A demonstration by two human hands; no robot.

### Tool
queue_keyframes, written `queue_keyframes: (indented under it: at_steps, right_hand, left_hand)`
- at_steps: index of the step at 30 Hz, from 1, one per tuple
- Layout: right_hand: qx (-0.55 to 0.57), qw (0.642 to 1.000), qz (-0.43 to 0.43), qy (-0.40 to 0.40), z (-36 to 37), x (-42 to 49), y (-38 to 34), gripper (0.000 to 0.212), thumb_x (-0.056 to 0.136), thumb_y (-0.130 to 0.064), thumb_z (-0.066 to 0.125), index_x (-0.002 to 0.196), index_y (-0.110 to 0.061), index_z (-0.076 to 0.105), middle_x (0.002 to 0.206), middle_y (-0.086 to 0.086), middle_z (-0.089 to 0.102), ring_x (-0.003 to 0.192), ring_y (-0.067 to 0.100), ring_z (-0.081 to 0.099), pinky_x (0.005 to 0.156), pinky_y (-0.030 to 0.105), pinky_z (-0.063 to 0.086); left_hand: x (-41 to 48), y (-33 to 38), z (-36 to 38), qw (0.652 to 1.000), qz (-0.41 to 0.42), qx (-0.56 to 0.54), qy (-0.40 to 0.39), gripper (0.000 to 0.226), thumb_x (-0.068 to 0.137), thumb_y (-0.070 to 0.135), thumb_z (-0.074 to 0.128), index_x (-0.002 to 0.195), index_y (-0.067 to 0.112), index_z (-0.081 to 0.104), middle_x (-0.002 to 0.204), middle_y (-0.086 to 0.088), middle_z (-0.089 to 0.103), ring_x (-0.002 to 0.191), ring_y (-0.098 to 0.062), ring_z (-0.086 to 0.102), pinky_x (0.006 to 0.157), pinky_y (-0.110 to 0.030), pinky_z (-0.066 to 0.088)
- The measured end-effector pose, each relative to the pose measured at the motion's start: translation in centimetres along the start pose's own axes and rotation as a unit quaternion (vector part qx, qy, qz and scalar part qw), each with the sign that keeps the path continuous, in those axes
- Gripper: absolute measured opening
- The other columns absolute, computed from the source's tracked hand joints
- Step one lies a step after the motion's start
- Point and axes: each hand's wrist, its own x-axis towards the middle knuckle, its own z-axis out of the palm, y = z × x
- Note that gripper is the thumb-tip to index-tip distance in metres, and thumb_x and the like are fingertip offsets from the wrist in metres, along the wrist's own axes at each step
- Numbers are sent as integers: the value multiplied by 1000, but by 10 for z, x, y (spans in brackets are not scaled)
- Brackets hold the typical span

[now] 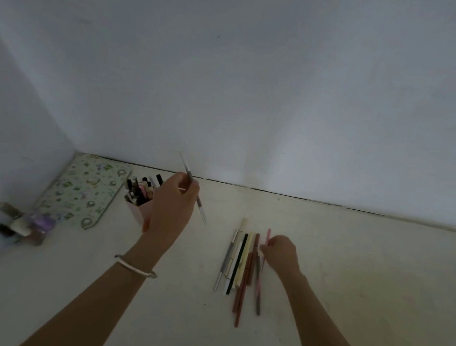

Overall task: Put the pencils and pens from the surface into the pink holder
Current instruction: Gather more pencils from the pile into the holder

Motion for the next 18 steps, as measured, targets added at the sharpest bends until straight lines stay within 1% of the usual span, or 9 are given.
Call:
queue_keyframes:
  at_steps: [1,3,5,8,9,11,13,15,18]
  right_hand:
    - [23,999,-12,23,-9,3,-9,15,88,-17,64,92,-3,68,79,5,62,72,16,57,68,23,42]
    - [116,990,-40,65,-29,5,-37,25,88,-15,65,109,-1,65,81,7,68,73,19,63,73,29,50]
    - [243,963,-82,79,-45,1,-69,42,88,-11,64,128,-8,52,78,8,68,67,20,65,70,33,55]
    - [350,919,-149,102,-57,-6,-111,57,90,-9,64,139,-20,38,84,8,67,71,20,68,70,29,56]
    - [367,909,-167,110,-57,-9,-121,55,90,-9,63,138,-22,39,85,7,67,73,20,69,72,29,57]
    - [387,894,-190,118,-55,-15,-136,51,91,-8,63,134,-22,41,86,8,67,73,19,69,73,27,58]
    - [396,889,-197,118,-48,-20,-144,50,91,-9,63,133,-22,41,86,8,67,74,21,69,73,28,58]
    - [397,888,-201,119,-40,-24,-147,50,91,-11,63,133,-23,40,86,7,68,77,24,69,72,28,57]
    - [395,888,-201,120,-28,-24,-146,50,91,-13,64,133,-25,40,85,5,68,79,23,69,68,19,55]
  left_hand:
    - [4,0,-7,999,15,9,26,14,93,23,57,83,14,62,71,-1,69,66,-19,68,68,-37,58]
    - [14,0,-24,995,48,48,78,7,92,23,59,93,17,62,75,3,69,61,-6,66,57,-17,53]
    - [23,-2,-38,991,62,74,97,34,92,18,62,124,25,51,85,9,65,63,2,63,51,-10,48]
    - [27,-8,-48,981,104,150,73,75,91,12,62,148,38,19,87,6,59,65,-3,60,54,-18,51]
    - [27,-11,-47,969,127,200,69,77,91,12,61,150,35,18,86,4,60,66,-9,60,58,-23,52]
    - [27,-16,-45,934,172,306,73,66,90,13,62,148,24,32,86,-1,65,73,-19,63,74,-34,53]
    - [29,-21,-42,908,169,373,85,52,89,15,62,138,19,44,87,-1,68,85,-22,66,92,-38,43]
    - [29,-25,-40,906,151,387,85,60,89,15,61,143,22,37,85,2,68,87,-20,65,99,-36,36]
    - [29,-36,-39,882,172,430,87,73,88,15,60,152,25,27,75,4,62,80,-19,61,102,-38,32]
